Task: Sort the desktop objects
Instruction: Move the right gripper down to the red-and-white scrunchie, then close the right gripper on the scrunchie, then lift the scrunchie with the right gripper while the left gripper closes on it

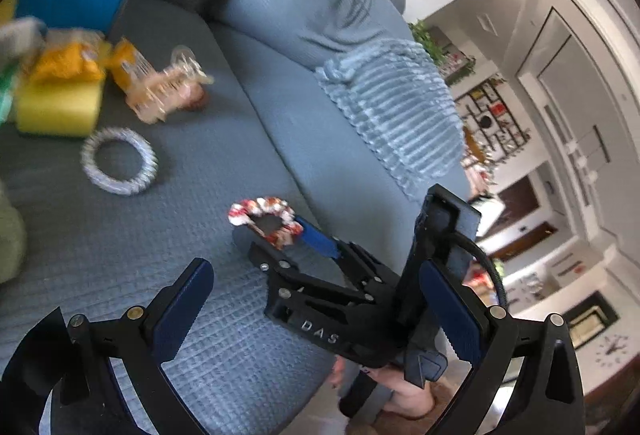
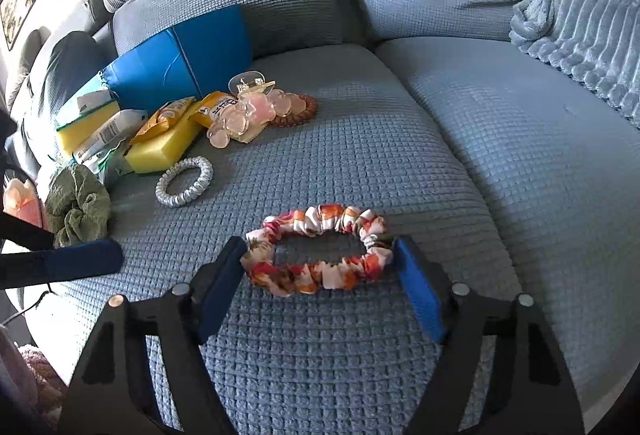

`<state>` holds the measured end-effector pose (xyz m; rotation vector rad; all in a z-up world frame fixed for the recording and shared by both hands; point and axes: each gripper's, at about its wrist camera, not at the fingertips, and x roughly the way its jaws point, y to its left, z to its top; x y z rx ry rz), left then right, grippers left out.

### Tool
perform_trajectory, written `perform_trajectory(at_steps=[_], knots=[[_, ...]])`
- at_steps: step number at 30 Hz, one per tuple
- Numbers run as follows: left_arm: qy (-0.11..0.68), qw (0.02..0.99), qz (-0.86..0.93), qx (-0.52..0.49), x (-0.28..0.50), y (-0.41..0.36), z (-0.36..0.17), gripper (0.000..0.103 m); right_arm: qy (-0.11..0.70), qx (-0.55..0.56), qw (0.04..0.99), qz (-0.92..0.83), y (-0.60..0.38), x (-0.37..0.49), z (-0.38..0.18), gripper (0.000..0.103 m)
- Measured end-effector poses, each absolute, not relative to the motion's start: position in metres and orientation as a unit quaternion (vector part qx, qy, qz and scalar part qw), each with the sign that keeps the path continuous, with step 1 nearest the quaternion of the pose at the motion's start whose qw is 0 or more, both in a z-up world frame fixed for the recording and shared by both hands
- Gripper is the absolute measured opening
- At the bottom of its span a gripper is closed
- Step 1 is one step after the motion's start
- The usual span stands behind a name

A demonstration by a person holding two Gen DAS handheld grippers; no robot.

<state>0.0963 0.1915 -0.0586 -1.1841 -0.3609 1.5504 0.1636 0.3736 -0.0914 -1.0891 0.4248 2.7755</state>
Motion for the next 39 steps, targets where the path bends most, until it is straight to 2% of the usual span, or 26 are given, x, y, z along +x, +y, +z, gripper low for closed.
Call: perform_trajectory(at_steps=[4,7,9,13,14,15,16,28,34,39], knots=[[-0.166,0.560,0.633,-0.508,0.091,0.197,-0.067,0.103,0.144,-0.354,0.049,0.923,0.370,0.163,-0.092,0.073],[-0.175,0.559,0.627,-0.514,0.089,0.195,-0.072,0.103,0.131,-0.353,0.052,0.925,0.369,0.161,-0.093,0.068],[-0.180,0.554,0.628,-0.516,0.088,0.193,-0.075,0.103,0.116,-0.353,0.063,0.926,0.367,0.159,-0.093,0.054],[-0.181,0.553,0.627,-0.519,0.088,0.191,-0.076,0.103,0.107,-0.350,0.068,0.928,0.367,0.159,-0.093,0.044],[-0.183,0.553,0.626,-0.519,0.088,0.191,-0.076,0.103,0.106,-0.349,0.070,0.929,0.367,0.160,-0.092,0.037],[-0.185,0.554,0.625,-0.519,0.089,0.190,-0.076,0.103,0.107,-0.346,0.071,0.929,0.367,0.160,-0.091,0.024],[-0.188,0.554,0.624,-0.518,0.089,0.189,-0.075,0.103,0.112,-0.345,0.064,0.930,0.368,0.160,-0.091,0.023],[-0.208,0.563,0.618,-0.507,0.089,0.178,-0.064,0.103,0.161,-0.313,0.013,0.936,0.361,0.174,-0.080,0.022],[-0.247,0.564,0.627,-0.477,0.087,0.158,-0.041,0.103,0.201,-0.292,-0.030,0.934,0.358,0.183,-0.066,0.022],[-0.270,0.538,0.632,-0.489,0.078,0.148,-0.045,0.103,0.207,-0.271,-0.076,0.937,0.344,0.191,-0.045,0.022]])
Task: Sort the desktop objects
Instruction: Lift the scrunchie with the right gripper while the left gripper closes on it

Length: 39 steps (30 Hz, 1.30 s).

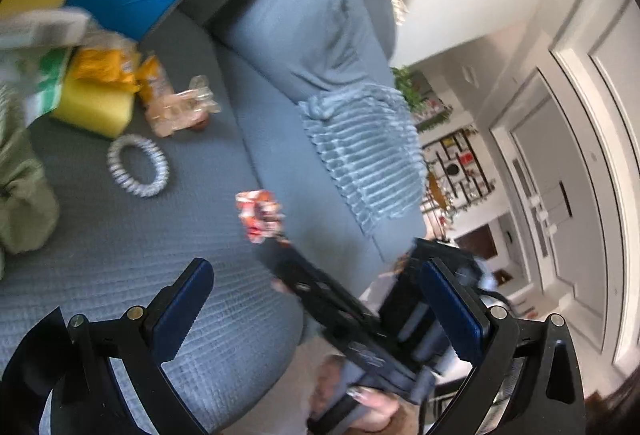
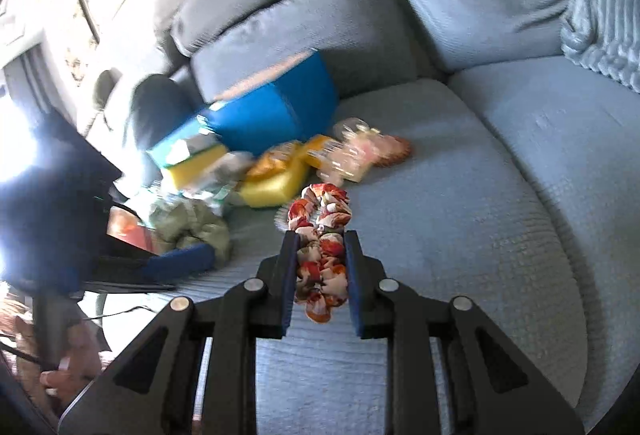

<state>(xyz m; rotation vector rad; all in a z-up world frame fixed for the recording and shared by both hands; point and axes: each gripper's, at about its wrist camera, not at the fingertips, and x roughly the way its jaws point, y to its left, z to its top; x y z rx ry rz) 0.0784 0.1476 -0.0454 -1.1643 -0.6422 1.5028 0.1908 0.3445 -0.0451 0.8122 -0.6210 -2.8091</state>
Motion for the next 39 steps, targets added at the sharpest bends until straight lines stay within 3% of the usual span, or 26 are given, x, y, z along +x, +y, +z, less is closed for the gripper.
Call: perform_trajectory(at_steps=[6,12,14,16,21,24,30,39], knots=[[-0.316,0.521,0.618,-0.497,0.073,0.140,-0.049,0.103,-0.193,0.255,0.117,-0.940,0.319,0.202,-0.021,0.022],[-0.281,0.484,0.667,-0.491,0.078,0.127,-0.036,0.102,-0.168,0.258,0.141,-0.941,0.294,0.204,-0.006,0.022],[-0.278,0.481,0.672,-0.489,0.079,0.122,-0.032,0.092,-0.160,0.259,0.147,-0.941,0.285,0.203,-0.002,0.022],[-0.270,0.471,0.677,-0.496,0.078,0.118,-0.031,0.069,-0.158,0.260,0.154,-0.940,0.278,0.201,0.001,0.023],[-0.268,0.465,0.686,-0.492,0.079,0.101,-0.024,0.056,-0.145,0.263,0.170,-0.939,0.257,0.196,0.010,0.023],[-0.278,0.466,0.688,-0.481,0.079,0.088,-0.017,0.042,-0.138,0.262,0.175,-0.939,0.245,0.193,0.016,0.023],[-0.283,0.452,0.706,-0.465,0.073,0.063,0.002,0.029,-0.135,0.261,0.188,-0.937,0.223,0.182,0.028,0.023],[-0.305,0.434,0.716,-0.454,0.053,0.025,0.021,0.029,-0.112,0.262,0.200,-0.938,0.183,0.161,0.056,0.023]])
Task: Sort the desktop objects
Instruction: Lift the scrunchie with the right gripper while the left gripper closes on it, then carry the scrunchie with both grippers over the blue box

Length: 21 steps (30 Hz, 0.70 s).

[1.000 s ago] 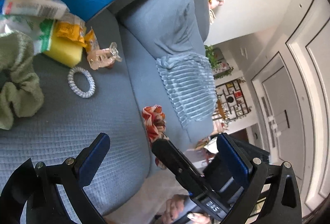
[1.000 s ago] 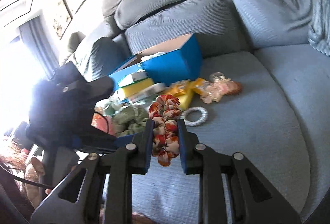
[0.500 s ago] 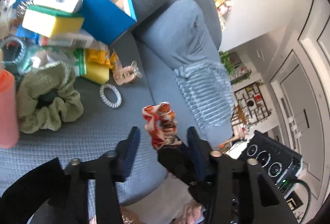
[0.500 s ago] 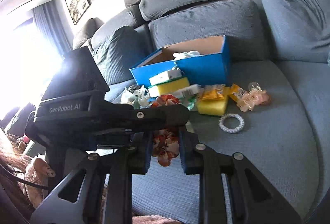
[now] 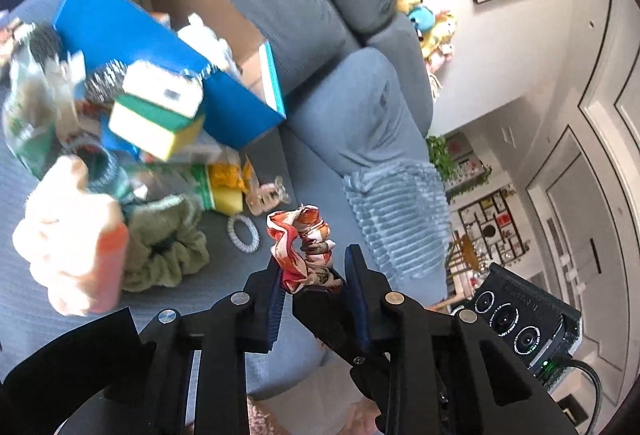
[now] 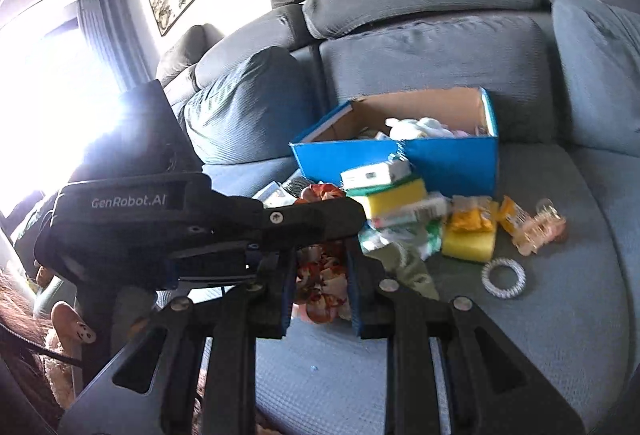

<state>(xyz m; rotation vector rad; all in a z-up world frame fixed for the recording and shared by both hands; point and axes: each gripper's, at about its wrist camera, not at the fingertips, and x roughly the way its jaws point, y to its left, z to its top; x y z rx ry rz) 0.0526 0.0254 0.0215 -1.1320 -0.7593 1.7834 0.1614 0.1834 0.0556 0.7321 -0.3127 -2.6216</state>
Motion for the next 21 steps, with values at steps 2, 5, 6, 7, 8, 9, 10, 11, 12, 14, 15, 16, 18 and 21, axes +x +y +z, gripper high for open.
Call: perform_trajectory(at_steps=[2,5,6,7,8,9,10,11,12,14,15,16,18,21], knots=[[-0.313,0.428,0.717,-0.453,0.045,0.016,0.029,0.029,-0.111,0.260,0.202,-0.938,0.176,0.154,0.063,0.023],[-0.317,0.421,0.721,-0.450,0.034,0.008,0.038,0.029,-0.111,0.258,0.202,-0.938,0.170,0.144,0.072,0.023],[-0.317,0.415,0.726,-0.448,0.031,0.004,0.043,0.029,-0.111,0.257,0.203,-0.938,0.168,0.140,0.075,0.023],[-0.315,0.413,0.729,-0.447,0.028,0.003,0.045,0.029,-0.110,0.256,0.204,-0.939,0.165,0.136,0.078,0.023],[-0.316,0.410,0.732,-0.443,0.025,0.000,0.050,0.029,-0.111,0.255,0.207,-0.938,0.164,0.133,0.081,0.023],[-0.317,0.410,0.734,-0.439,0.022,-0.002,0.053,0.029,-0.111,0.254,0.208,-0.938,0.163,0.129,0.084,0.023],[-0.320,0.409,0.735,-0.436,0.018,-0.003,0.058,0.029,-0.109,0.253,0.208,-0.939,0.163,0.126,0.087,0.023],[-0.322,0.410,0.736,-0.433,0.016,-0.004,0.060,0.029,-0.104,0.252,0.208,-0.939,0.161,0.123,0.091,0.023],[-0.323,0.410,0.737,-0.431,0.015,-0.005,0.063,0.029,-0.101,0.248,0.208,-0.941,0.160,0.121,0.096,0.023],[-0.321,0.411,0.739,-0.426,0.010,-0.006,0.070,0.029,-0.095,0.243,0.207,-0.943,0.159,0.118,0.103,0.023],[-0.321,0.411,0.740,-0.423,0.008,-0.007,0.074,0.029,-0.093,0.241,0.205,-0.944,0.159,0.116,0.107,0.023],[-0.321,0.413,0.741,-0.422,0.007,-0.007,0.076,0.029,-0.093,0.238,0.204,-0.945,0.159,0.114,0.110,0.023],[-0.322,0.415,0.739,-0.421,0.002,-0.005,0.081,0.029,-0.091,0.236,0.203,-0.946,0.159,0.111,0.117,0.023],[-0.320,0.422,0.739,-0.416,-0.004,-0.002,0.089,0.029,-0.086,0.229,0.199,-0.949,0.159,0.107,0.124,0.023]])
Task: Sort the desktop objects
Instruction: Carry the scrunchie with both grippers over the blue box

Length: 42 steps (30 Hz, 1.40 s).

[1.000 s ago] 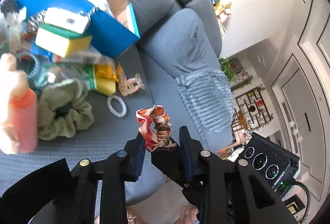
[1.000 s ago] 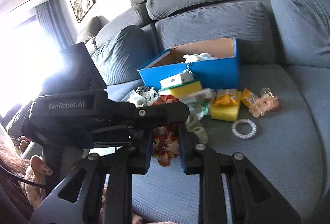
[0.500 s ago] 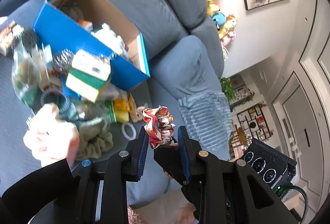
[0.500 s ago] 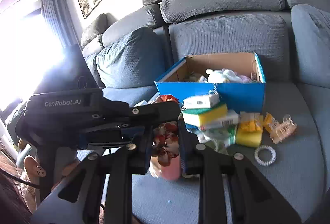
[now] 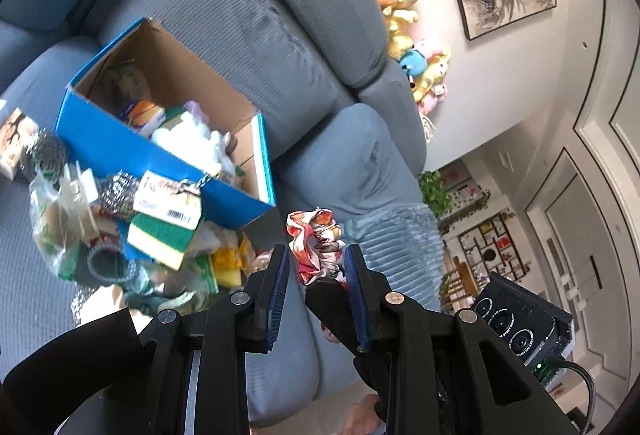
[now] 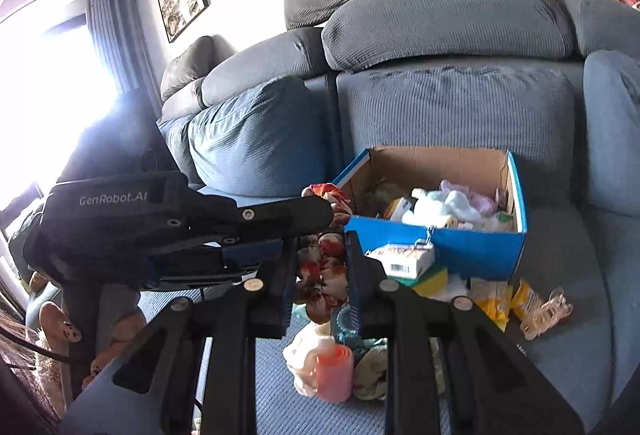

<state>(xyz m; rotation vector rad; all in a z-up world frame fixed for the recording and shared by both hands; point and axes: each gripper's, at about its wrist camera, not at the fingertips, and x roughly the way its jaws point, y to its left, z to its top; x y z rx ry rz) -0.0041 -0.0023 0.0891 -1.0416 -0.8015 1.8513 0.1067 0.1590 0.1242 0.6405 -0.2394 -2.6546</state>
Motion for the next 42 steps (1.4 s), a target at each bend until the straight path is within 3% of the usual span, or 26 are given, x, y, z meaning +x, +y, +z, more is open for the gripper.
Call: perform_trajectory(at_steps=[15,42], knots=[[-0.302,0.434,0.742,-0.411,-0.043,0.017,0.107,0.029,-0.071,0.221,0.169,-0.958,0.170,0.067,0.141,0.023],[-0.307,0.436,0.725,-0.435,-0.122,0.062,0.078,0.029,-0.087,0.223,0.137,-0.961,0.207,-0.012,0.113,0.023]])
